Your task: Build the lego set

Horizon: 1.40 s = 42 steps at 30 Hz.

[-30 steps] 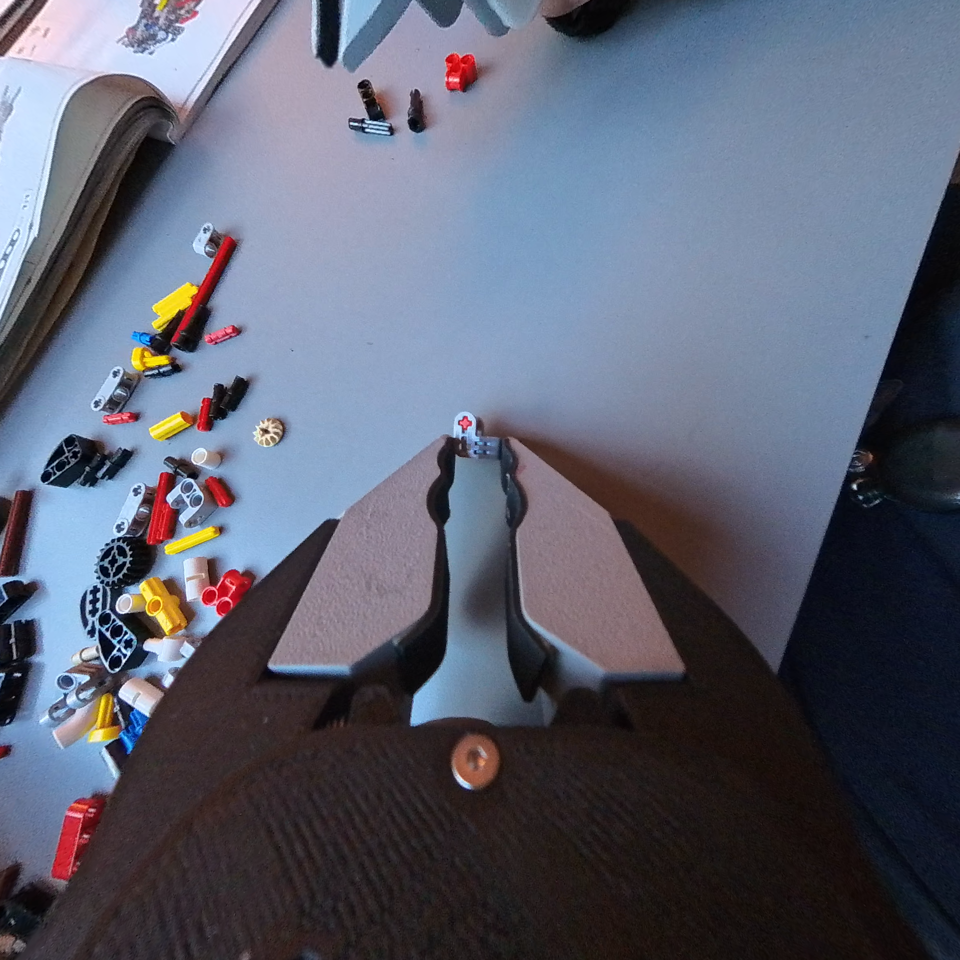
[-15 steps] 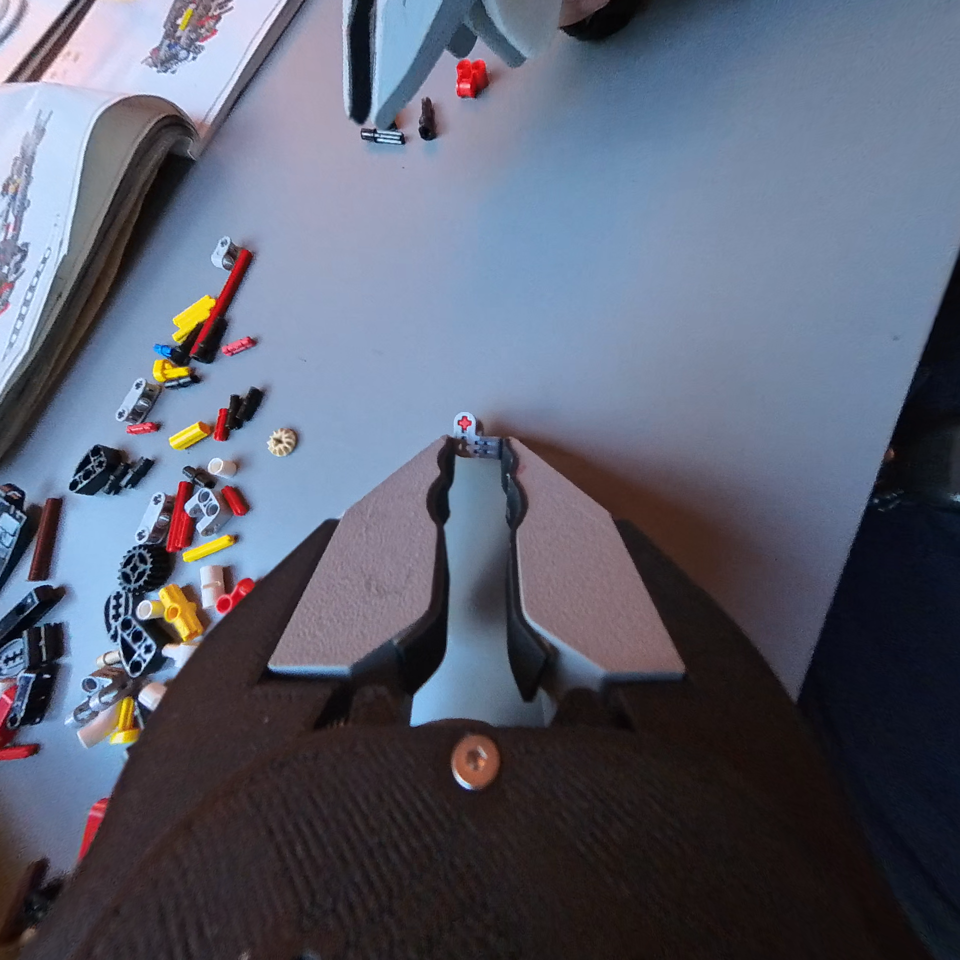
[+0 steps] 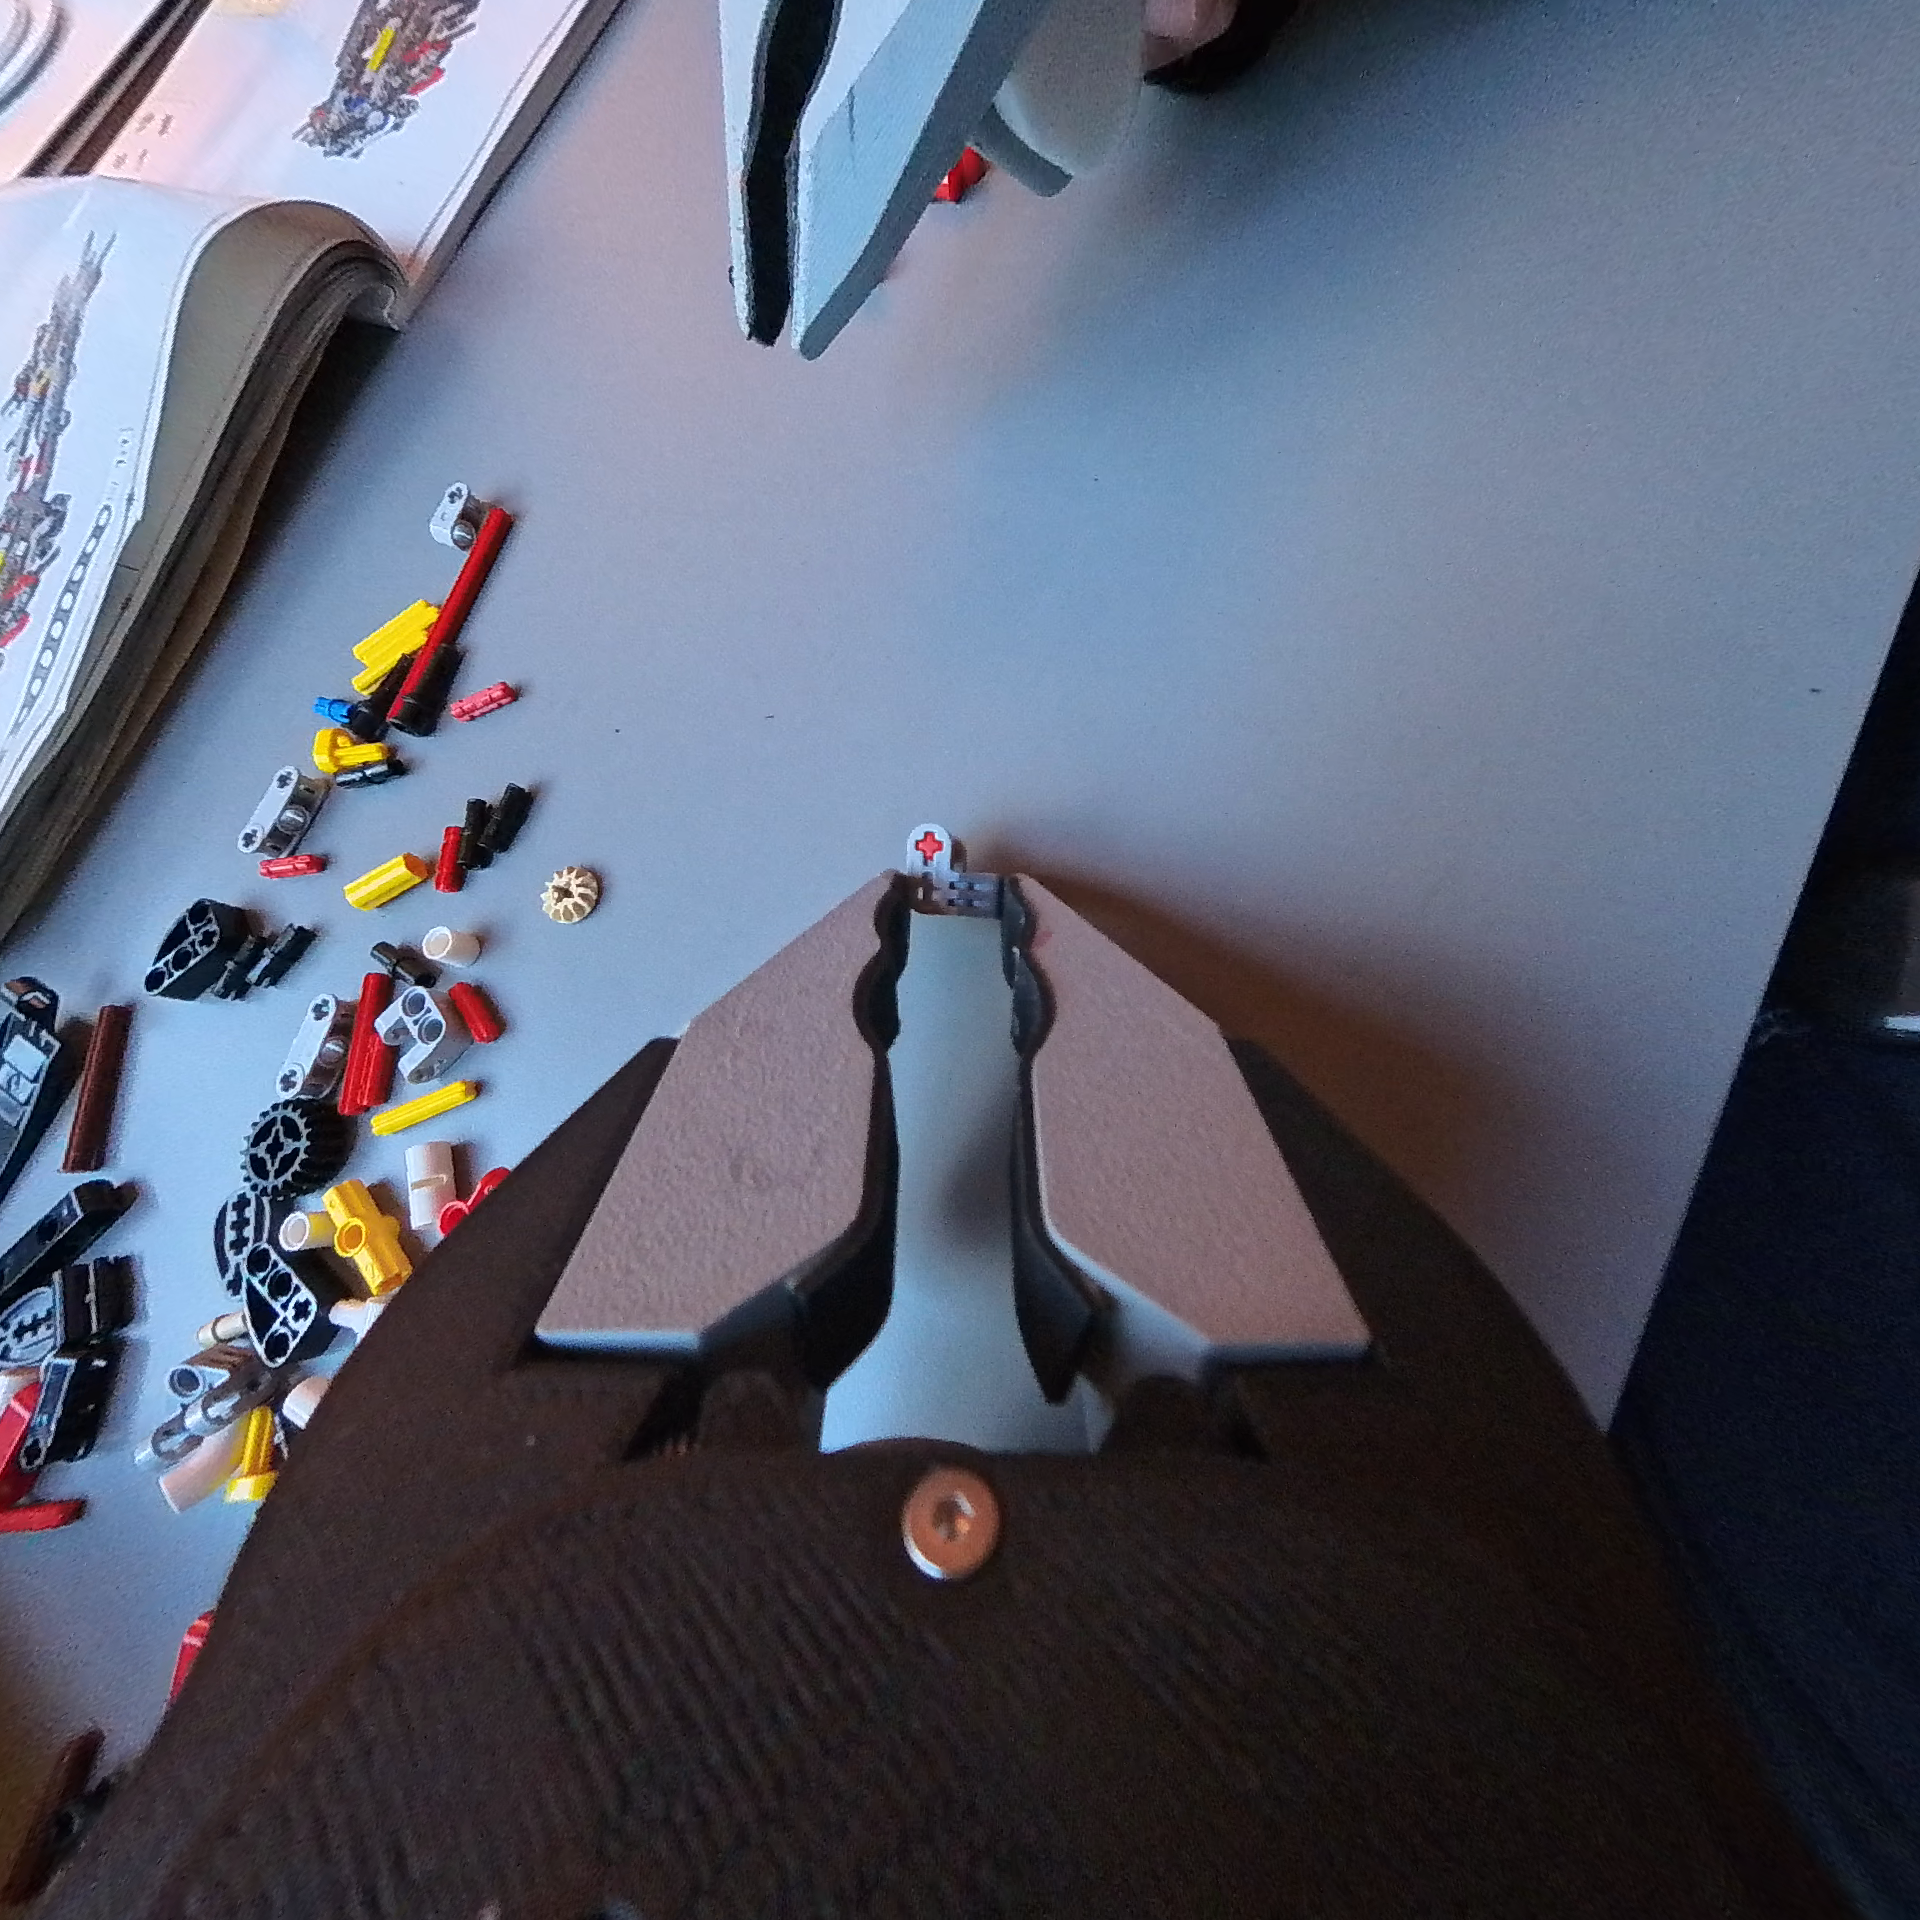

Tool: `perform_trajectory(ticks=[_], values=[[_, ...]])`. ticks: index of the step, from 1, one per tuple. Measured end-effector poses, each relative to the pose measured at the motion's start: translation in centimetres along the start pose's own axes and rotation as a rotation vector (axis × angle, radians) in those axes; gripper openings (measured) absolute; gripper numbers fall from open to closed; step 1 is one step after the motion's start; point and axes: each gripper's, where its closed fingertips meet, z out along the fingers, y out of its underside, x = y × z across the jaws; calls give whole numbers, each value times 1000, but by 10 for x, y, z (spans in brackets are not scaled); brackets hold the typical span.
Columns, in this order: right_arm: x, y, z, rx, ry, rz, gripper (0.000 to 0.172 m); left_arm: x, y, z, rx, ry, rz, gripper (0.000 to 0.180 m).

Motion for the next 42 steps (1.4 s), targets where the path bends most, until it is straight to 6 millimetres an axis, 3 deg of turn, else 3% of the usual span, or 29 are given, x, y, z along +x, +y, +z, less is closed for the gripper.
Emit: perform_trajectory(ticks=[9, 14, 20, 23, 29, 34, 38, 42], values=[[-5, 0, 1, -3, -10, -33, 4, 4, 0, 0, 3, 60, -32, 15], [-43, -5, 3, 28, -125, -185, 6, 7, -1, 0, 6, 98, -38, 15], [-73, -6, 21, 5, -96, -392, 13, 24, -3, -2, 2, 358, -169, 15], [-84, 3, 31, -54, -69, -562, 1, 32, -6, -5, -1, 494, -236, 15], [-95, 17, 42, -126, -104, -669, 0, 53, -11, -8, -13, 660, -170, 15], [-93, 20, 40, -157, -137, -625, 0, 48, -12, -6, -8, 642, -191, 15], [-68, 10, 40, -157, -74, -334, 0, 22, -30, -7, 137, 519, -247, 15], [-64, -21, 32, 15, -155, -27, 0, -2, -54, -21, 353, 405, -264, 14]])
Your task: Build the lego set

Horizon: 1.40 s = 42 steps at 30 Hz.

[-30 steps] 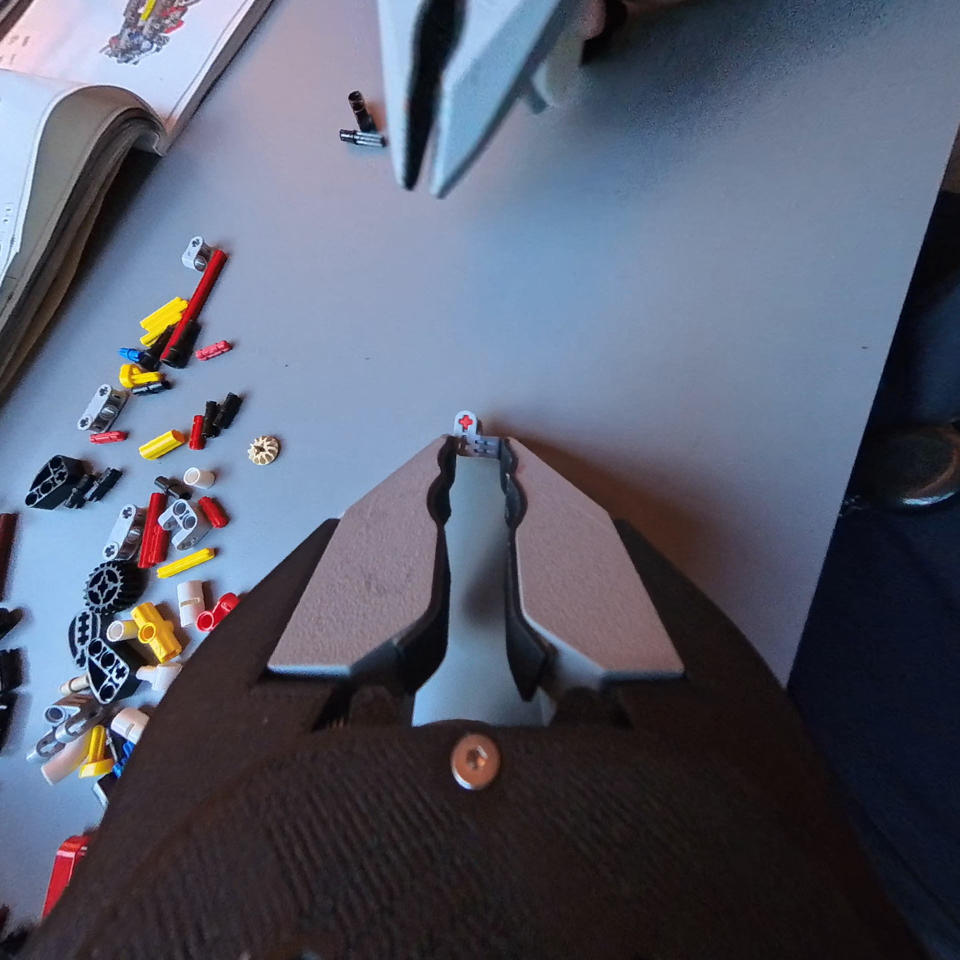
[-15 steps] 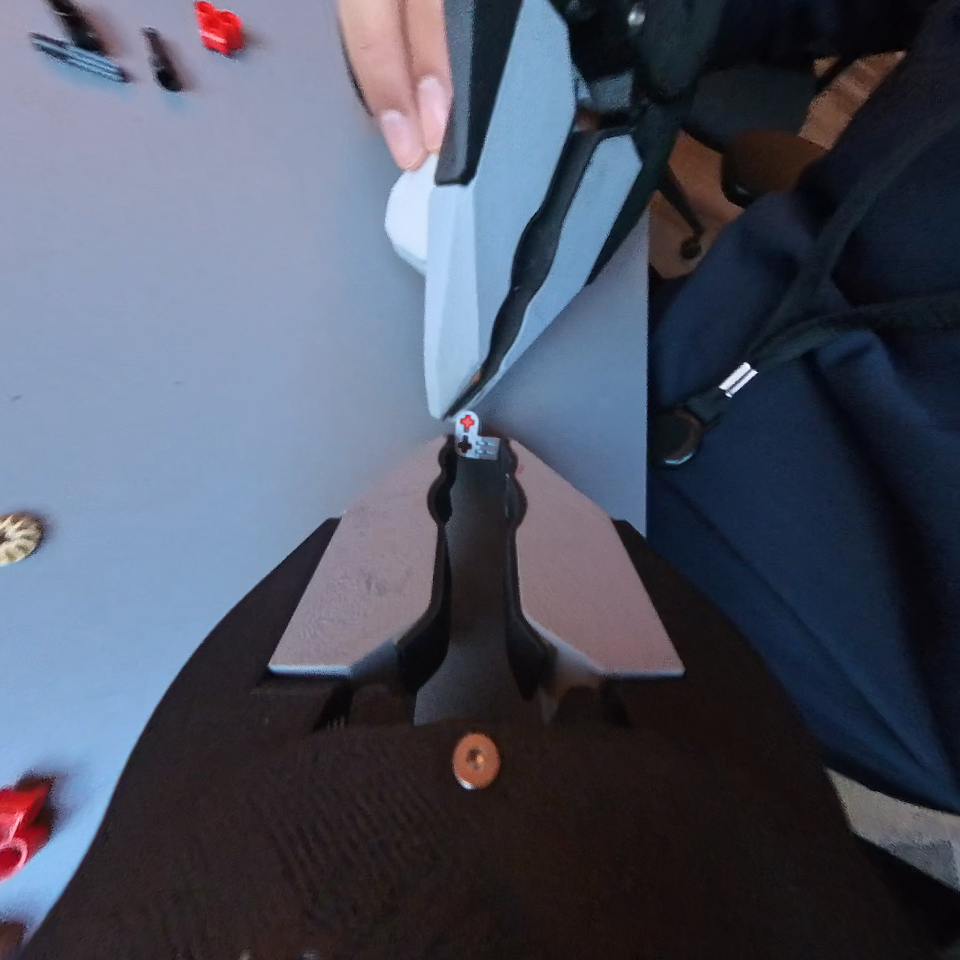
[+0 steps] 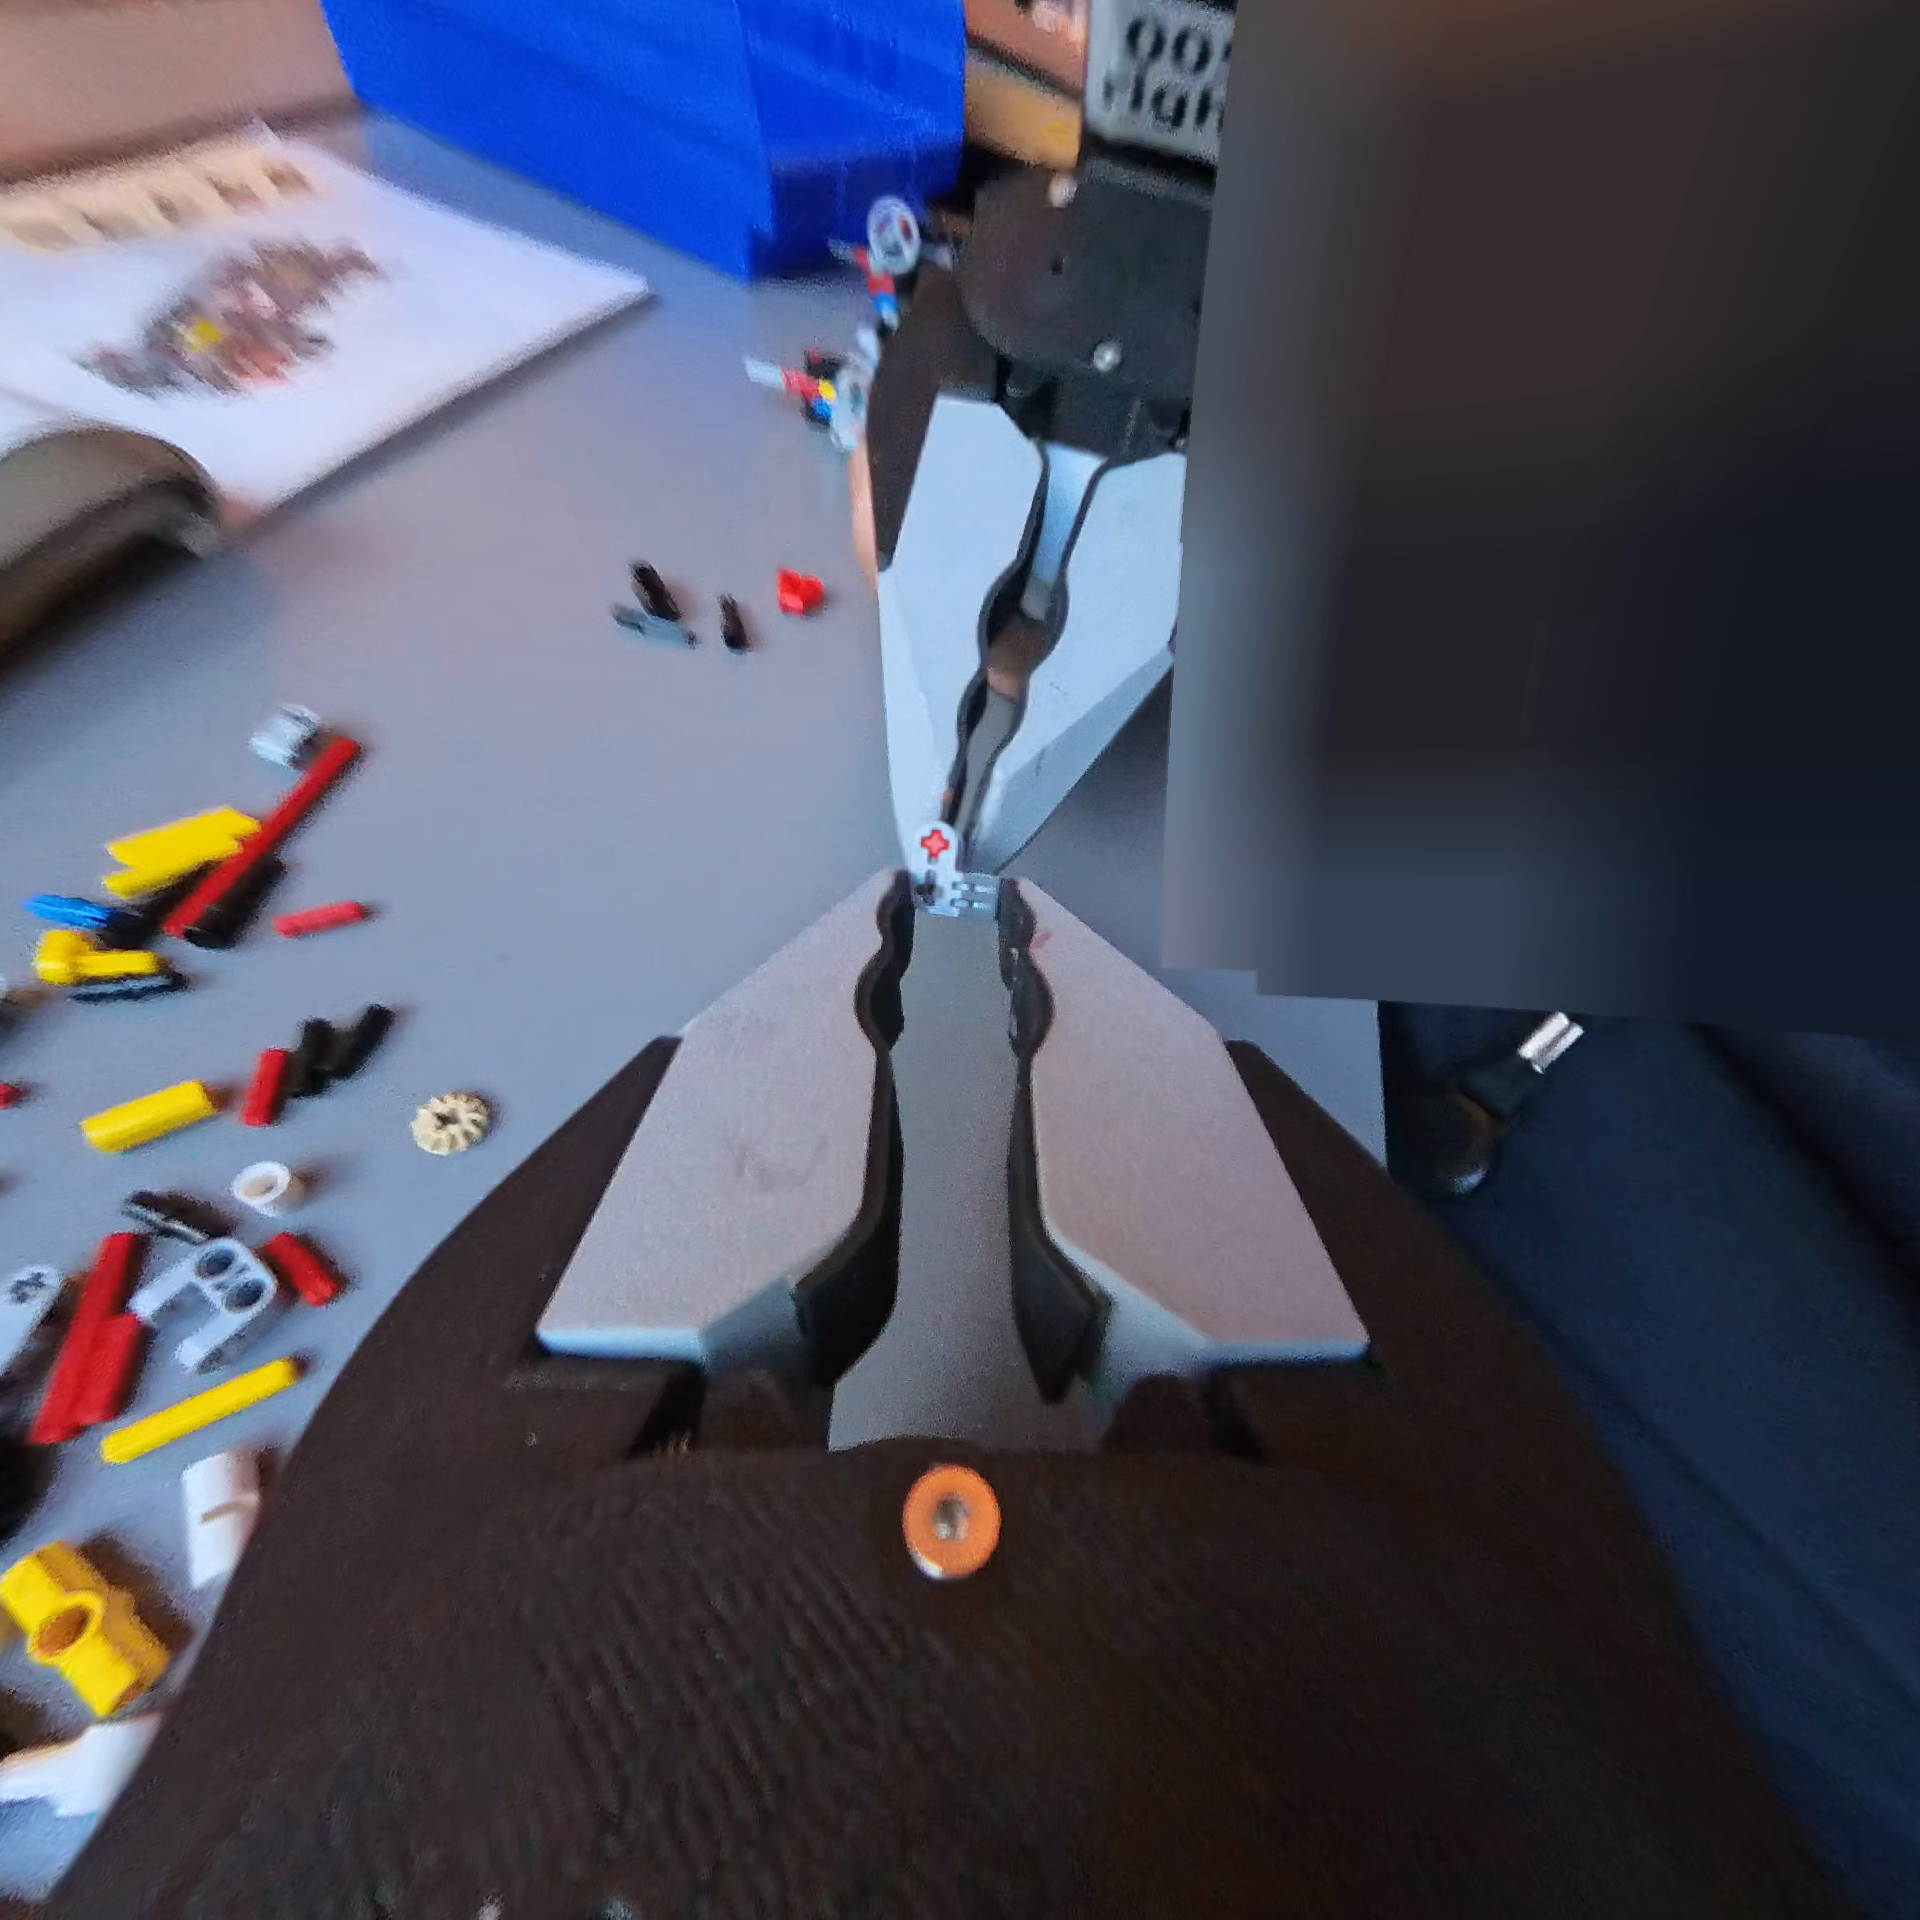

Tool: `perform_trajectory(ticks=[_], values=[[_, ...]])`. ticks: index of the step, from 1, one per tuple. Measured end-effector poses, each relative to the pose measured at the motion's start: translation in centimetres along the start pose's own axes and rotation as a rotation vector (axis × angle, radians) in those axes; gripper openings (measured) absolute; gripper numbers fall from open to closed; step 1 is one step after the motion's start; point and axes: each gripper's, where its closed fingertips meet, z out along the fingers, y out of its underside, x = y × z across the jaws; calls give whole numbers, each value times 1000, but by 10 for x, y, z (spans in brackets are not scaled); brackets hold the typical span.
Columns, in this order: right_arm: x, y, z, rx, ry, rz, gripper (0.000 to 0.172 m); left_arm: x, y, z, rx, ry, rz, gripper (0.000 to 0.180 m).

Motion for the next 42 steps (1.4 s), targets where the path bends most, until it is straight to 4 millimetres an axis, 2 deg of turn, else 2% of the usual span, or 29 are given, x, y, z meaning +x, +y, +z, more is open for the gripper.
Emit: perform_trajectory(ticks=[3, 7, 10, 13, 17, 25, 35, 42], values=[[0, -15, -7, 106, -42, 86, 0, -4, -11, -4, 79, -52, 44, 14], [6, -18, -11, 145, -31, 121, 4, -5, -16, -2, 105, -78, 60, 14], [12, -26, -20, 207, -4, 112, 4, -5, -18, -2, 113, -76, 58, 14], [8, -31, -21, 214, -7, 66, 0, -2, -17, 1, 100, -71, 75, 14], [5, -29, -19, 192, 19, -33, 0, -1, -16, 3, 94, -72, 83, 14], [4, -26, -20, 181, 16, -109, 0, 2, -15, 4, 85, -22, 51, 14], [6, -25, -19, 163, 53, -137, 0, 2, -16, 5, 88, 2, -30, 14], [7, -10, -16, 29, 19, -173, 0, -2, -7, 11, 10, -105, 50, 13]])
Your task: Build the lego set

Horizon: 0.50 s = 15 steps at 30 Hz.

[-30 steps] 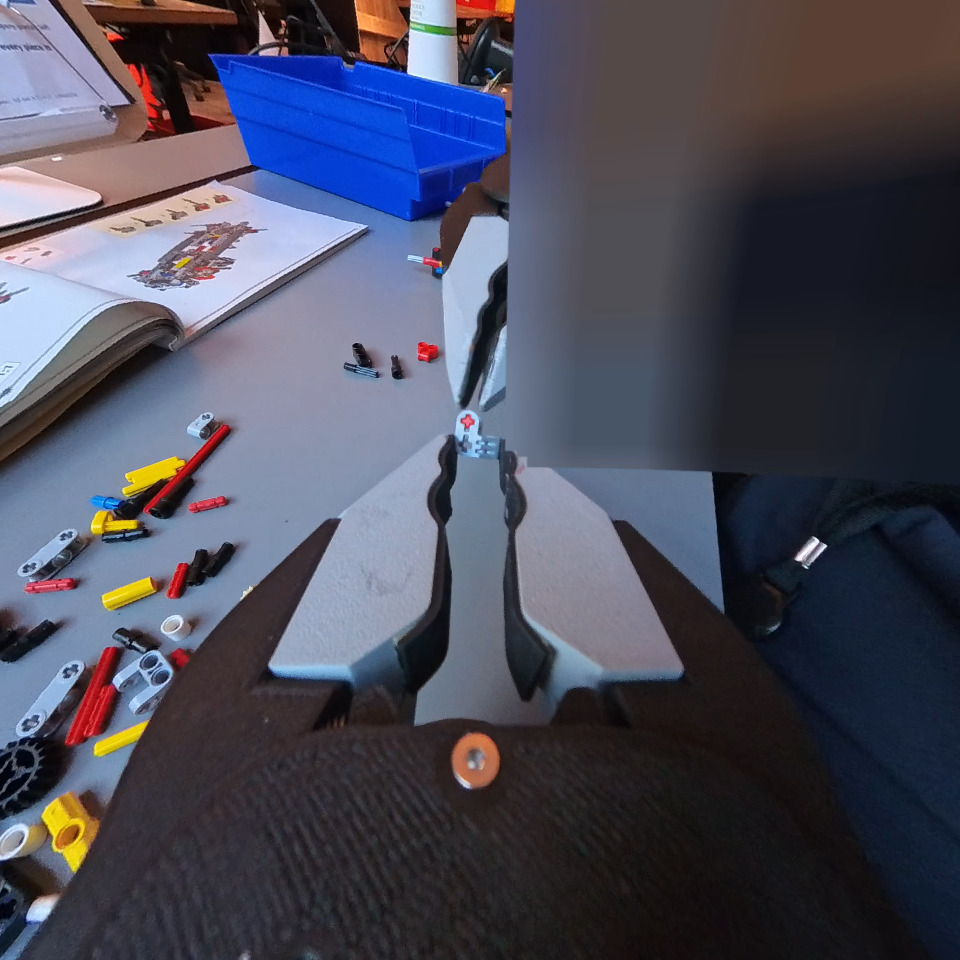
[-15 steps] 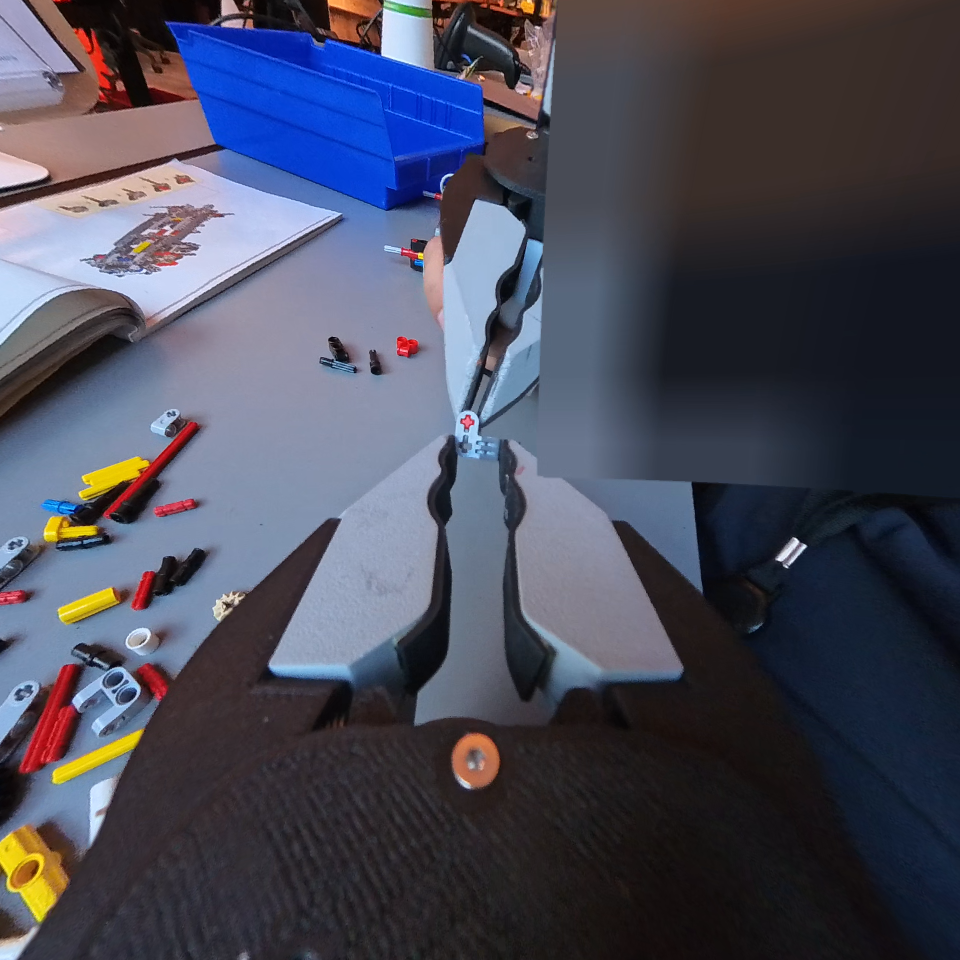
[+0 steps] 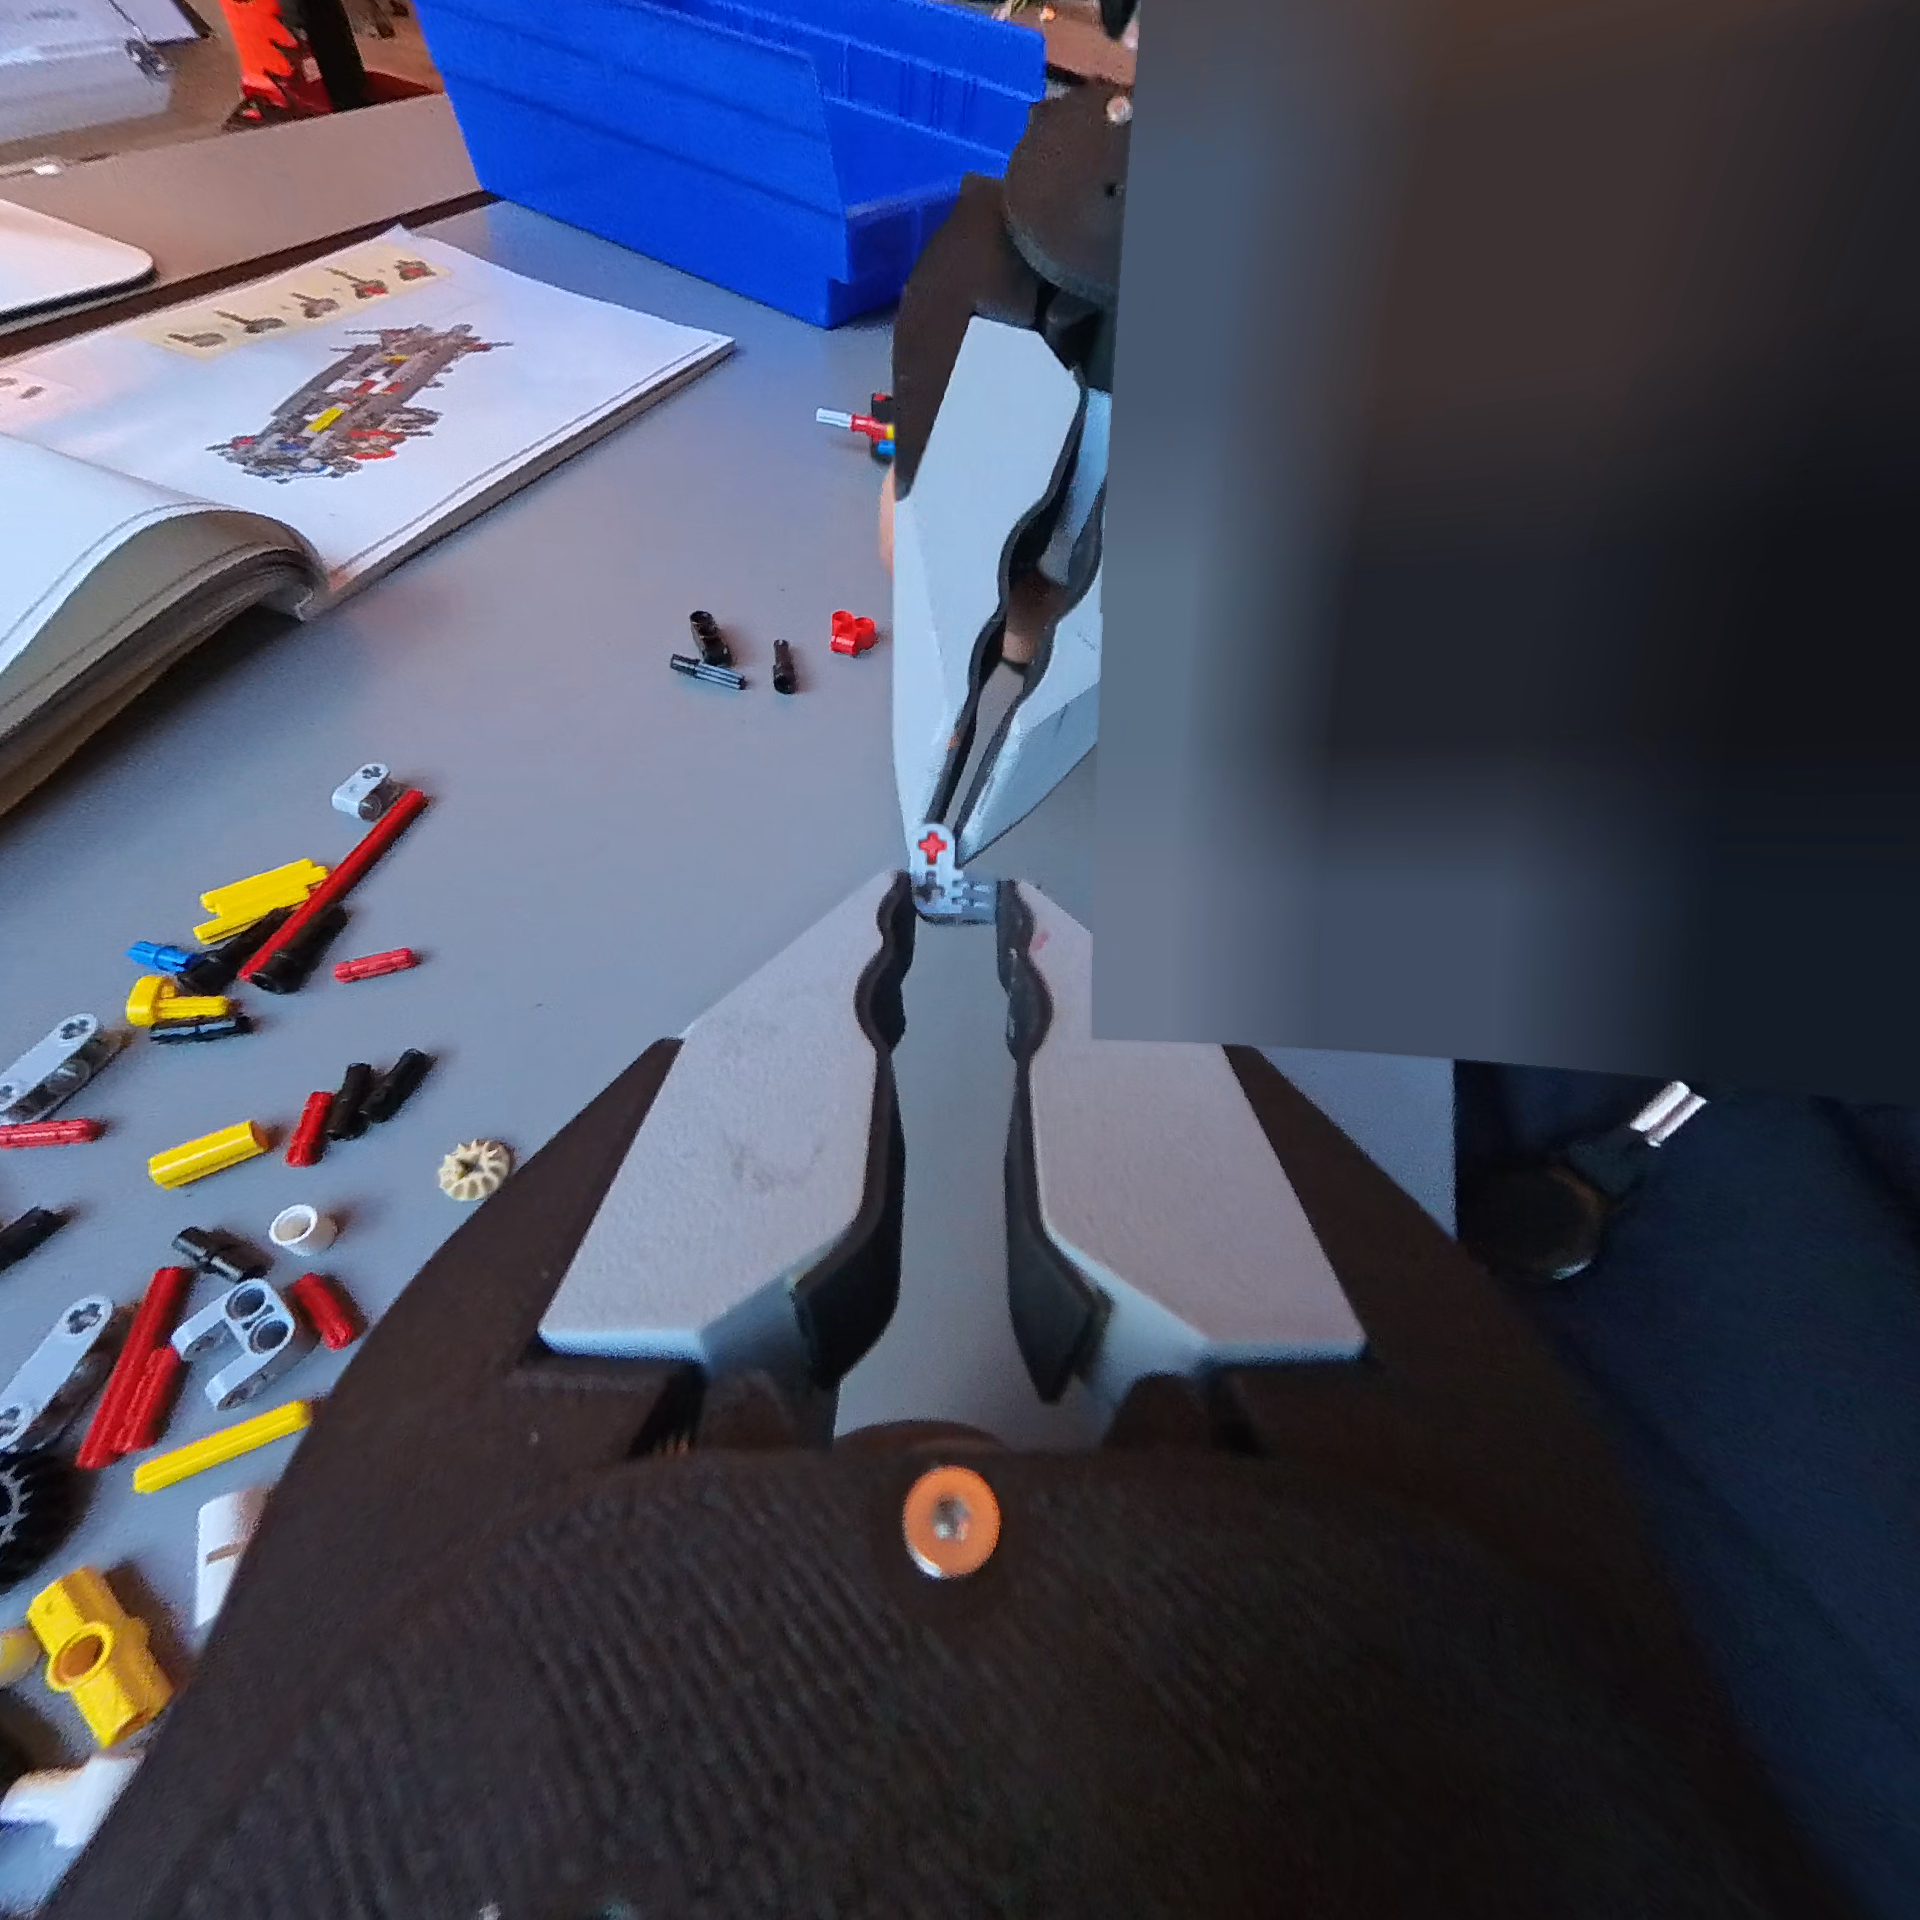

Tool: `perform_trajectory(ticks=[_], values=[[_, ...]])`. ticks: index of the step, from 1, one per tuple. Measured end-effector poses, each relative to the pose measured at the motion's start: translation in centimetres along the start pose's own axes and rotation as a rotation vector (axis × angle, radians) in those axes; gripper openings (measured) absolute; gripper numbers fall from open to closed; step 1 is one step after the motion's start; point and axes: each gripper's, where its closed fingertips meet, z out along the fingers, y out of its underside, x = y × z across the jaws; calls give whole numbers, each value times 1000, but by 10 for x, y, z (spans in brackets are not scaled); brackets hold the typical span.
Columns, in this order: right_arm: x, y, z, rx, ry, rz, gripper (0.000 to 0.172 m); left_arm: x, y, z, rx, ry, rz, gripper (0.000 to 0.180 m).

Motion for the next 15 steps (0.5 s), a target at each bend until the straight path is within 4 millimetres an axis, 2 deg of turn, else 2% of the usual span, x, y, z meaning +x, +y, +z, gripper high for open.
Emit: perform_trajectory(ticks=[8, 15], values=[[2, 10, 4, -71, 26, -79, 0, -7, 7, 3, -55, -145, 150, 12], [4, 15, 6, -145, 88, -194, 0, -10, 10, 4, -85, -187, 190, 12]])
